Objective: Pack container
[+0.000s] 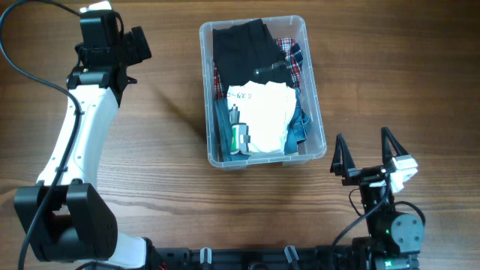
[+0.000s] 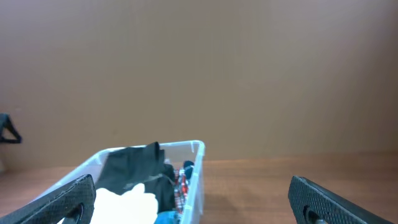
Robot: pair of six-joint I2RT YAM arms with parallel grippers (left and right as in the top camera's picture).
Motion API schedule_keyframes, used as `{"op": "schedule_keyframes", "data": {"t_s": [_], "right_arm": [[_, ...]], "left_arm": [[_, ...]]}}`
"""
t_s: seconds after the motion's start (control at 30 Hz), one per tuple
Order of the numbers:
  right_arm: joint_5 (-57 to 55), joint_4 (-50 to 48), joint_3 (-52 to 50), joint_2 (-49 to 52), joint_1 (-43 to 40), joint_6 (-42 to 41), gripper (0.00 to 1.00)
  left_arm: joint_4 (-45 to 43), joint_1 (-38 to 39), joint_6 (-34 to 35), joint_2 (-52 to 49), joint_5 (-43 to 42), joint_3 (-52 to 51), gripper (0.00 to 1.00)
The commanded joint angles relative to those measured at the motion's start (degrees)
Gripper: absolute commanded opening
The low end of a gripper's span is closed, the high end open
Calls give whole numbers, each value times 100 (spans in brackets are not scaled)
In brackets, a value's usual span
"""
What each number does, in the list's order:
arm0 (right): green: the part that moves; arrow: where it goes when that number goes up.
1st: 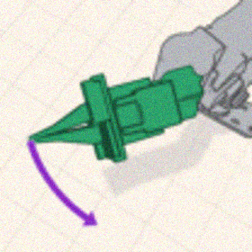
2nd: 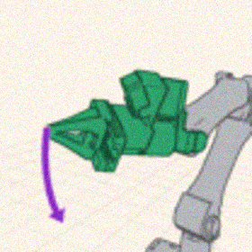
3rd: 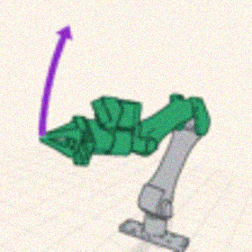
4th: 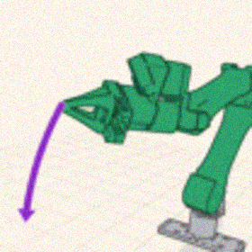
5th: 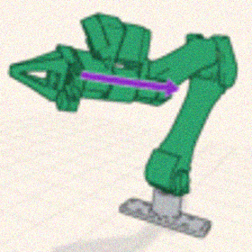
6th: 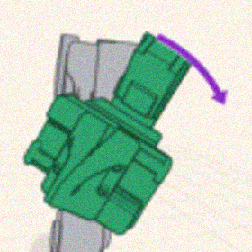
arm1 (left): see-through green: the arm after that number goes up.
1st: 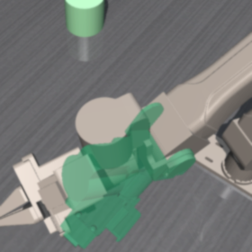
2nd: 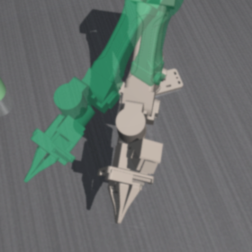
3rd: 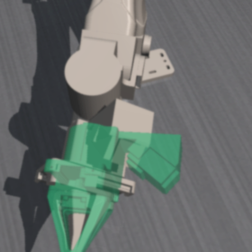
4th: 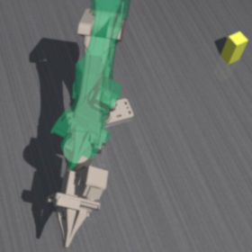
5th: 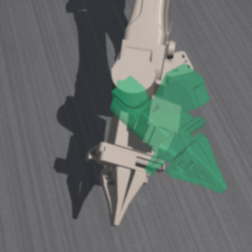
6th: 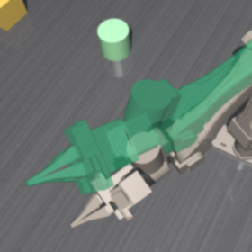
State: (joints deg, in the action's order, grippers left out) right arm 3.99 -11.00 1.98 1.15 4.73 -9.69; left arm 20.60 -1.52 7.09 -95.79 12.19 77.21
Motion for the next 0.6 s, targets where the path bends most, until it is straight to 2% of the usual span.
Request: {"op": "schedule_keyframes", "data": {"t_s": [0.0, 0.2, 0.33, 0.43, 0.57], "right_arm": [[-210, 92, -168, -94, 9, 238, 100], [48, 518, -168, -94, 9, 695, 100], [52, 1097, -168, -94, 9, 610, 100], [50, 1082, -168, -96, 9, 197, 100], [50, 1082, -168, -94, 9, 203, 100]], "left_arm": [[-13, -22, -68, -26, 11, -24, 100], [-13, -22, -68, -26, 11, -24, 100], [-13, -22, -68, -26, 11, -24, 100], [-13, -22, -70, -26, 11, -24, 100], [-13, -22, -68, -26, 11, -24, 100]]}}
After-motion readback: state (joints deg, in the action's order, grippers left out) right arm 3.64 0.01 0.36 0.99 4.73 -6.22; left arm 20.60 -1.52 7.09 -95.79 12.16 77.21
